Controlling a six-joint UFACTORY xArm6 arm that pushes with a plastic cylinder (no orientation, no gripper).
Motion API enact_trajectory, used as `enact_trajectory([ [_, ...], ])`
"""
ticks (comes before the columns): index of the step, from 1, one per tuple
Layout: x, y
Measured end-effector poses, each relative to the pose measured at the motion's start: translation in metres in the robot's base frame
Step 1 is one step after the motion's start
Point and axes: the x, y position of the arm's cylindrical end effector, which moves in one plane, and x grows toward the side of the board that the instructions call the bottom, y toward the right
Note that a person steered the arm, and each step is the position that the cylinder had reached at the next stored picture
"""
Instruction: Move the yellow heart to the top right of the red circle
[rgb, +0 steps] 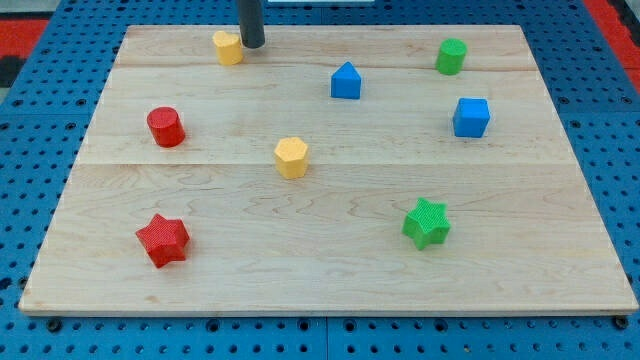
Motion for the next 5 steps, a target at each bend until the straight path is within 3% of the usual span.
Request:
enact_trajectory([
  [1, -0.026, -0.023],
  [2, -0.006, -0.076],
  [3, 0.034, -0.072],
  [4, -0.003, -0.049],
  [5, 0.011, -0.03],
])
